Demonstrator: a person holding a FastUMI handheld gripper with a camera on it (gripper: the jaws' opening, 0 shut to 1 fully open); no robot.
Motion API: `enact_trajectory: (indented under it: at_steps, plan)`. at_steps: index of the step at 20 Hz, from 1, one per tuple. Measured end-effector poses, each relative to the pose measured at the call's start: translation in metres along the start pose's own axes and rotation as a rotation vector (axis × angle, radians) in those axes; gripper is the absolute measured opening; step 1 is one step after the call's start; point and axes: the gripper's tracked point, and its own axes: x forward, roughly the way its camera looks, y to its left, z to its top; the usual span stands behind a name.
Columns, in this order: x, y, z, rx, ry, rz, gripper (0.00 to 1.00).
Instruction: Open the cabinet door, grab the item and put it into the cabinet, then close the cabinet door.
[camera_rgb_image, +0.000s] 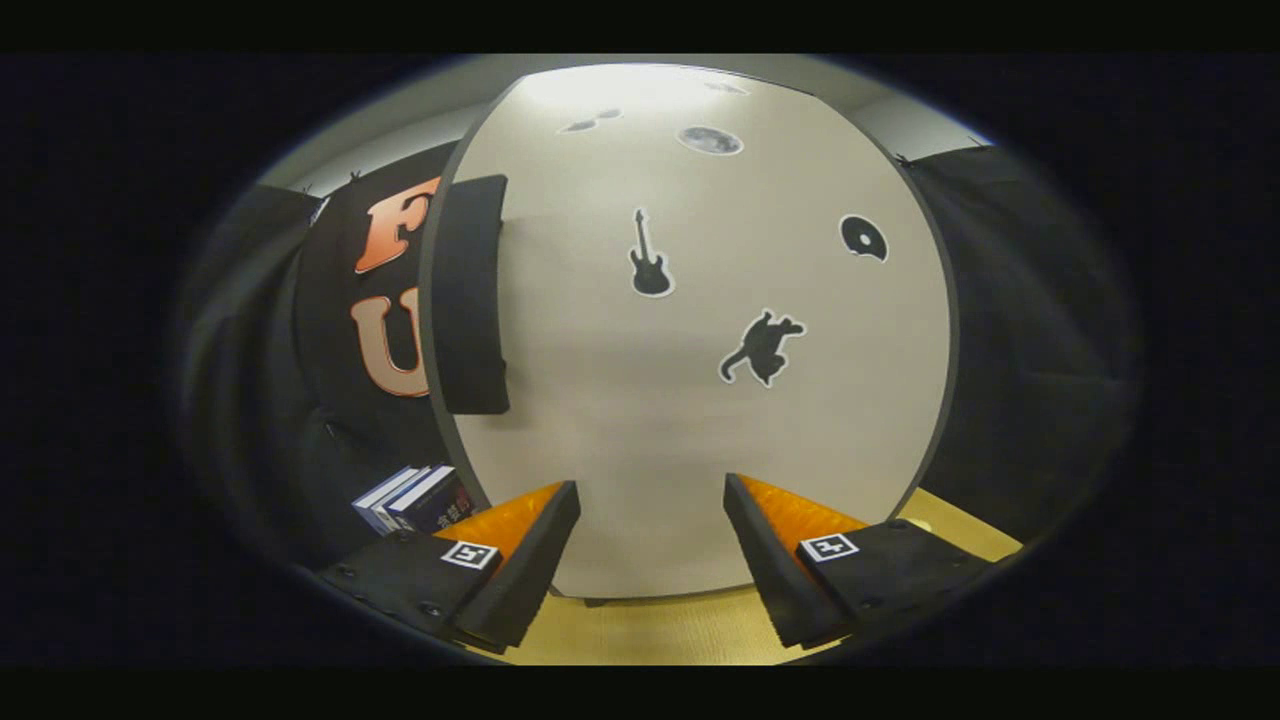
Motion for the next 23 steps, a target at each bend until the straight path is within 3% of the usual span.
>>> enact_trajectory:
  at_steps: [10, 23]
  plan:
    - [-0.093, -0.039, 0.076, 0.026, -0.089, -0.023, 0.96]
    - [-0.156, -0.058, 0.134, 0.026, -0.179, -0.07, 0.96]
